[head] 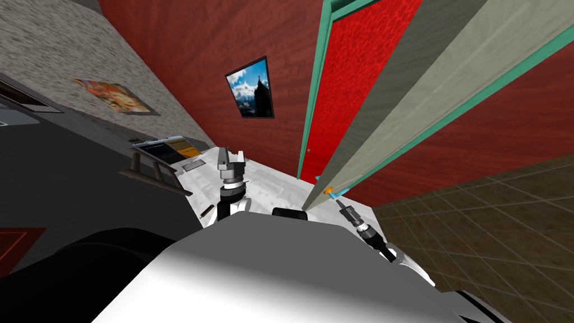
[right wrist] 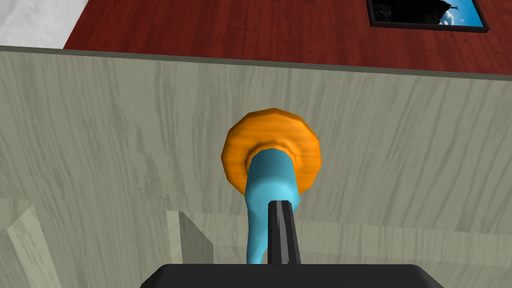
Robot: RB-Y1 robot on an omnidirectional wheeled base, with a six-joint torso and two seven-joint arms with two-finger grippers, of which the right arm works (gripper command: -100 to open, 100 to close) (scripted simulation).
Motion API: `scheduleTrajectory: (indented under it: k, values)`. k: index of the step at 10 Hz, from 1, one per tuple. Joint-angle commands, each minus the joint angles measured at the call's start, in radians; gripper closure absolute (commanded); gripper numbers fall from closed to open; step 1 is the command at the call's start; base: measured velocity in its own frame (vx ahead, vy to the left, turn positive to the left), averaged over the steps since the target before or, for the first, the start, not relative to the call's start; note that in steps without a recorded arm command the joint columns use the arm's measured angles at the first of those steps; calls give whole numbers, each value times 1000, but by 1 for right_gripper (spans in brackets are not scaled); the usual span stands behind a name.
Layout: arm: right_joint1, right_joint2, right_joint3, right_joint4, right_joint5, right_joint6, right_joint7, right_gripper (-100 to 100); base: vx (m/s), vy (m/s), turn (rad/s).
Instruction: Pull the door open
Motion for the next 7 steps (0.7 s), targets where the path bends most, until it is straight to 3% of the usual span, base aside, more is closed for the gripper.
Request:
scheduleTrajectory:
  k: [1, 4, 7]
  values:
    - [3, -1, 1, 1, 1, -5, 1, -100, 22, 37, -128]
    - [11, -2, 6, 5, 5, -22, 3, -100, 38, 57, -190]
    - [19, -4, 10, 8, 8, -38, 6, -100, -49, -21, -89]
